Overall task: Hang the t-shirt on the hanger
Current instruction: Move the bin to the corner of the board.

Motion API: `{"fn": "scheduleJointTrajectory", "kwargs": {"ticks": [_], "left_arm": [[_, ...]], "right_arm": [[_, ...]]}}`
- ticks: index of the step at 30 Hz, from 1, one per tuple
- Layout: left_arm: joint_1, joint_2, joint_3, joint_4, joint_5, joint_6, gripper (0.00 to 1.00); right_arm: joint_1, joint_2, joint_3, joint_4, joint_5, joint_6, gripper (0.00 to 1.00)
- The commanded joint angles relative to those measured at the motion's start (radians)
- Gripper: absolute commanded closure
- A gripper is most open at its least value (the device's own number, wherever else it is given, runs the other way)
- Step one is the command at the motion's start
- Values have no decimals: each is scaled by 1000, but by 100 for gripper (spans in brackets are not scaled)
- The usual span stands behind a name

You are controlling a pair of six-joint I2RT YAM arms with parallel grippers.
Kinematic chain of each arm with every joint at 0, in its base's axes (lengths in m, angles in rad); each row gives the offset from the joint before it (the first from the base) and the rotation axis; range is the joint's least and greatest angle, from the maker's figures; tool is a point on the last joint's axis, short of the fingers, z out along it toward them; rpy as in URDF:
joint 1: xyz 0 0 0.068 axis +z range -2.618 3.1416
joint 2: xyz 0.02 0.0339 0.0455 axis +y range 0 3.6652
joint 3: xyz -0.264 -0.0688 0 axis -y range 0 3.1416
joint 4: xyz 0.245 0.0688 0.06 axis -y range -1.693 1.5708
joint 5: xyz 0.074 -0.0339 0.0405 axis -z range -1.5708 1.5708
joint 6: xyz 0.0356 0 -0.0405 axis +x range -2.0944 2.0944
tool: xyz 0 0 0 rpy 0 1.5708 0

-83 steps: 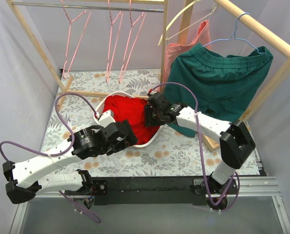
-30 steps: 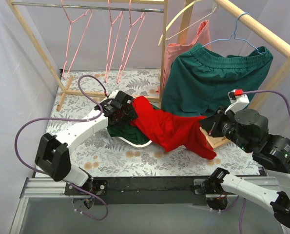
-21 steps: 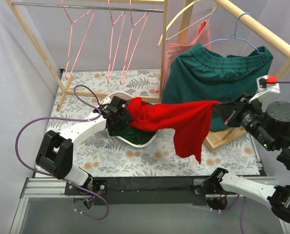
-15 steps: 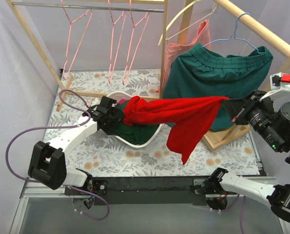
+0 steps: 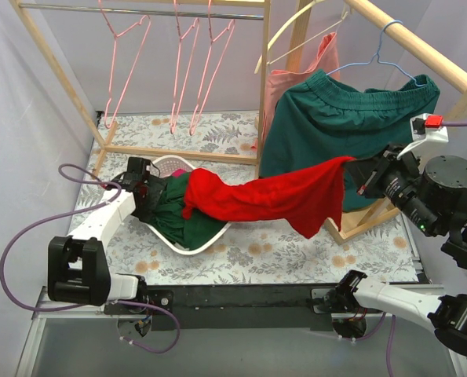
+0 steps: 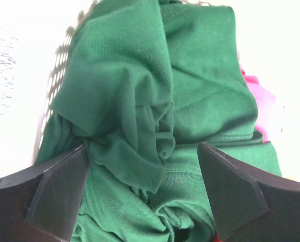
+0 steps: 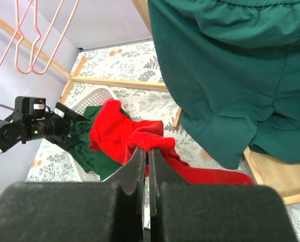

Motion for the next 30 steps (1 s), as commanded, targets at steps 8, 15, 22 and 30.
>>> {"fn": "scheduleJointTrajectory", "kwargs": {"ticks": [8,15,22,30], "left_arm": [[311,-153,-124,-129,-63,41,12],[388,-166,-48,-190,-164,27,7],[408,-142,90,-143,-89,149,3],[239,-169,239,-149,-18,249,2]], "right_arm": [[-2,17,-84,112,-137,-11,99],[-2,38,-133,110,-208,-22,99],[-3,109,146,103,-87,-118,99],[-2,71,243,334,-50,-189,99]]}}
